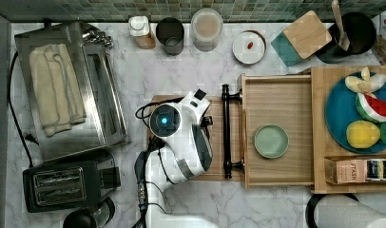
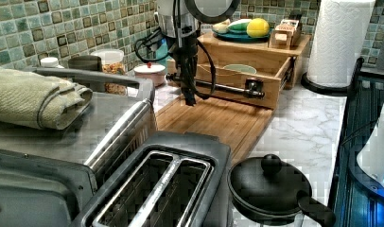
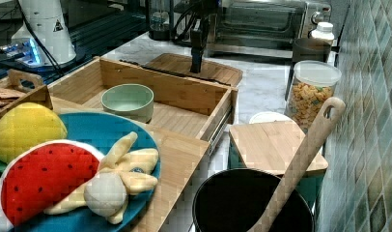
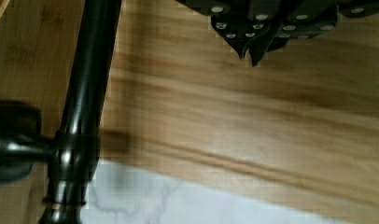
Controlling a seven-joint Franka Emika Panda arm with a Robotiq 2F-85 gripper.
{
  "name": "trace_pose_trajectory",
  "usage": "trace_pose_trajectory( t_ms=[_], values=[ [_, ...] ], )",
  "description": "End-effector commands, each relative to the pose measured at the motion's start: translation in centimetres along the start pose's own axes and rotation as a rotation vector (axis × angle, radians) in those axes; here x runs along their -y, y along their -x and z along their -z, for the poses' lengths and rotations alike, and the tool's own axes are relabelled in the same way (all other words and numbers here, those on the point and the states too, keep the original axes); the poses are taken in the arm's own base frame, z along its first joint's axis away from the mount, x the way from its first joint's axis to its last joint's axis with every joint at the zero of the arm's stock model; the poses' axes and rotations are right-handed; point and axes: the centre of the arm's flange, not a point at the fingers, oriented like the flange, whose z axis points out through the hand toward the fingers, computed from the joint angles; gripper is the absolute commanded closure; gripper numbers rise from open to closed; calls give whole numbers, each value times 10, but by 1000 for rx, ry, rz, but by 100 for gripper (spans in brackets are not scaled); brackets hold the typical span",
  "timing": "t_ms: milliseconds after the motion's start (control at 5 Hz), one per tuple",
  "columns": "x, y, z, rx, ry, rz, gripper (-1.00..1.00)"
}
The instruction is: Close the drawer.
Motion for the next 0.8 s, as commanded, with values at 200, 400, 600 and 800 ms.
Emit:
trace_pose_trajectory(
  t_ms=[200,400,600,800],
  values=[
    [-59,3,7,-63,-12,-88,100],
    [-84,7,6,-50,-24,-70,100],
    [-120,9,-1,-49,-39,-40,100],
    [-151,15,-4,-53,-47,-28,100]
  ],
)
